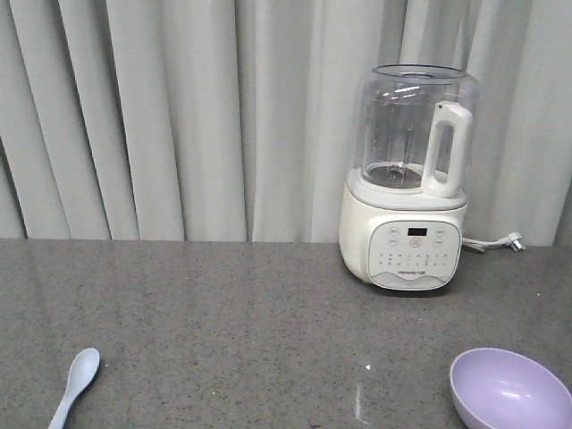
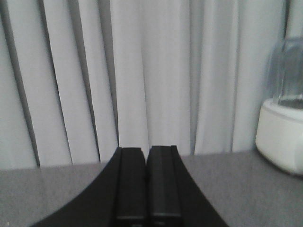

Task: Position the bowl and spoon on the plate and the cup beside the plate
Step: 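Lower the left gripper toward the white spoon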

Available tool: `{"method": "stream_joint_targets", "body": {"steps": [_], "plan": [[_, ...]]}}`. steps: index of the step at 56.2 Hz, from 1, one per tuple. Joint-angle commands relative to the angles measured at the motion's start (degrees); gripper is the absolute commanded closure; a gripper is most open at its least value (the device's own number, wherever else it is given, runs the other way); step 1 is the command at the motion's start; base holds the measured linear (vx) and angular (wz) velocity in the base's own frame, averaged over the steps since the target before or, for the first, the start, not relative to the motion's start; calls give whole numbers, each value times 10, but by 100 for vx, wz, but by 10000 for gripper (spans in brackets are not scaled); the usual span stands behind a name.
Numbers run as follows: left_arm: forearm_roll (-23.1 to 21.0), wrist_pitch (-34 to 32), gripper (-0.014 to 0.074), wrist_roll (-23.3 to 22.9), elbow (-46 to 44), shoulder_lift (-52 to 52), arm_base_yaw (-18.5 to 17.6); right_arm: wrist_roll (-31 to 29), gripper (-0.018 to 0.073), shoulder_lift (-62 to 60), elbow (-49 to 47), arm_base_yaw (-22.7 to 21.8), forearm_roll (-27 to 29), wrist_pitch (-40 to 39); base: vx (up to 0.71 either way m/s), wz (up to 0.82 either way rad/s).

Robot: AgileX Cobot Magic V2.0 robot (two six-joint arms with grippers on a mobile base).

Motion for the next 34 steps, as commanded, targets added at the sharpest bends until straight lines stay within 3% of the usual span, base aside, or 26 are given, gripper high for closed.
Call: {"method": "stream_joint_targets", "body": {"steps": [1,7,13,26,34], "plan": [[-5,-57,600,1,-21,34,1,-6,565,34,-21,-2,12,-44,0,0],[-5,-85,569,1,-21,57,-1,-6,538,55,-21,-2,15,-43,0,0],[-5,-91,484,1,-21,61,-1,-6,438,55,-21,-2,14,-35,0,0],[-6,-57,116,0,-21,61,-1,-6,3,55,-21,-2,14,-36,0,0],[-11,-23,-11,-1,-22,66,-1,-6,-129,55,-21,-2,14,-40,0,0]]}}
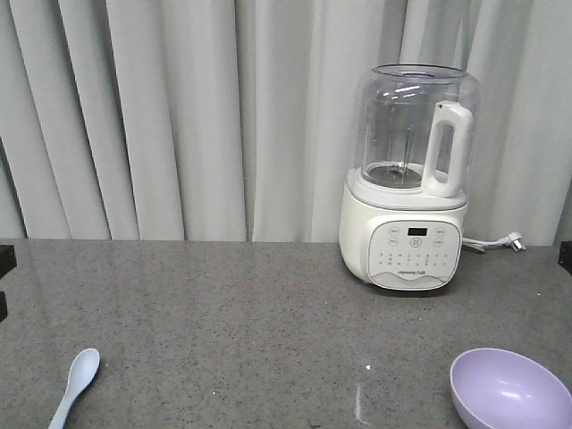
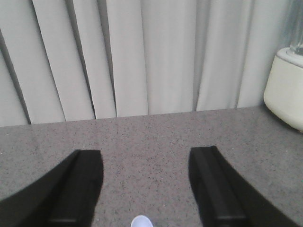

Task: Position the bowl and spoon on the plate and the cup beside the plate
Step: 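Lower the left gripper toward the white spoon, then grasp the white spoon by its handle with the left gripper and lift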

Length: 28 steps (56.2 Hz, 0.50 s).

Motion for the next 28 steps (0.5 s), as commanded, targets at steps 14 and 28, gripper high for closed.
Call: {"method": "stream_joint_targets", "body": {"steps": [14,28], "plan": [[-7,146,19,-1,-117,107,1,-5,-106,-4,-21,-2,0,-73,0,0],[-3,325,32,-2,-232,296,1,-5,-18,-4,-21,-2,0,-64,0,0]]}}
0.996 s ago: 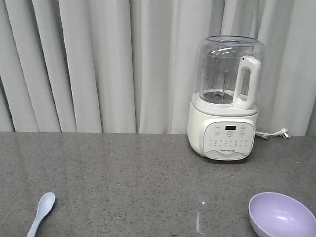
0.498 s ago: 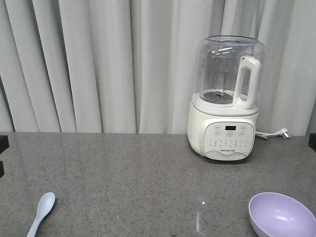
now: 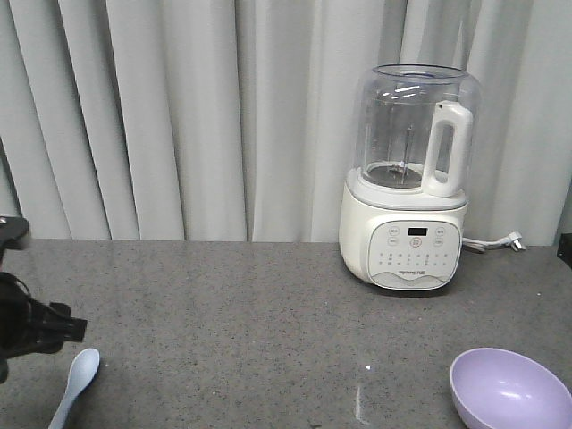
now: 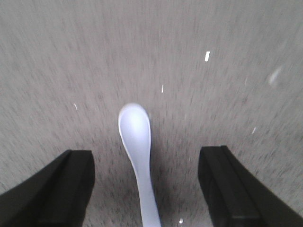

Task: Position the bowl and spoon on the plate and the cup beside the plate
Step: 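Grasp the white spoon by its handle with the left gripper and lift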

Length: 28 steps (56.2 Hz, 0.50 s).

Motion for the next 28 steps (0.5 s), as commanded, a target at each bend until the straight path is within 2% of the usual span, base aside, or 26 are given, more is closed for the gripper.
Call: {"method": "stream_joint_targets", "body": {"steps": [1,15,28], "plan": [[-1,22,32,-2,-41,38,1,-5,-12,-4,-21,-2,0,-47,0,0],[14,25,32,-32,-47,114,1,-5,13,-4,-21,-2,0,-47,0,0],[10,26,32,-32,-45,145,0,-5,13,-4,-21,-2,-1,-47,0,0]]}}
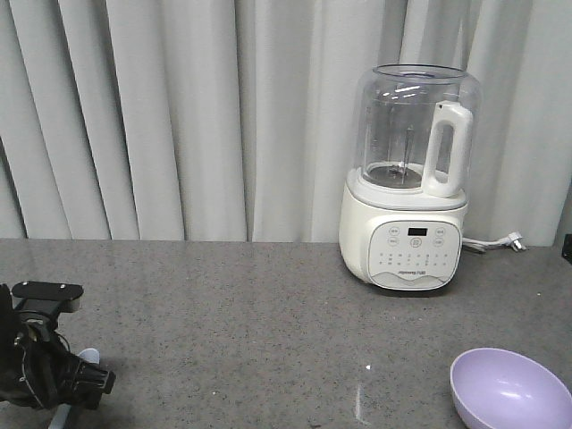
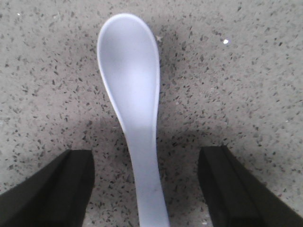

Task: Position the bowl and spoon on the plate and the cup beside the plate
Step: 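Grasp the white spoon by its handle with the left gripper and lift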

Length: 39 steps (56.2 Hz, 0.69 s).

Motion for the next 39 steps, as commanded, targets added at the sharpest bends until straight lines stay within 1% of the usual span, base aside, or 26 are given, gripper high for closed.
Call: {"method": "stream_joint_targets", "body": {"steps": [1,8,10,13,17,19,20,22,23,24,33,39], "plan": [[-2,-21,32,-6,-19,-11,0,-5,13,-4,-21,-2,-1,-47,0,0],[-2,-24,50,-6,-19,8,0,-5,13,-4,-21,-2,-1,-47,0,0],[-2,-26,67,-6,-19,11,0,-5,13,-4,-21,-2,-1,-47,0,0],[-2,-33,119,-6,-19,13,-1,-5,13,-4,-21,-2,-1,-47,0,0],[-3,-37,243,-6,-19,12,-1,-5,13,-4,-21,-2,-1,-47,0,0],[-3,-36,346,-6,-19,11,-1,-5,13,-4,-21,-2,-1,-47,0,0],[-3,-35,385,-6,-19,11,-1,-5,13,-4,-21,-2,-1,-47,0,0],[-3,-28,505,-5,-19,11,-1,-5,13,-4,-21,-2,-1,-47,0,0],[-3,-26,545,-4,-19,11,-1,-5,13,-4,-21,-2,-1,-47,0,0],[-3,-24,604,-2,-19,11,-1,-5,13,-4,-21,-2,-1,-47,0,0],[-4,-11,605,0,-20,-1,-1,-5,13,-4,-21,-2,-1,-47,0,0],[-9,-17,605,1,-21,-45,-1,-5,13,-4,-21,-2,-1,-45,0,0]]}}
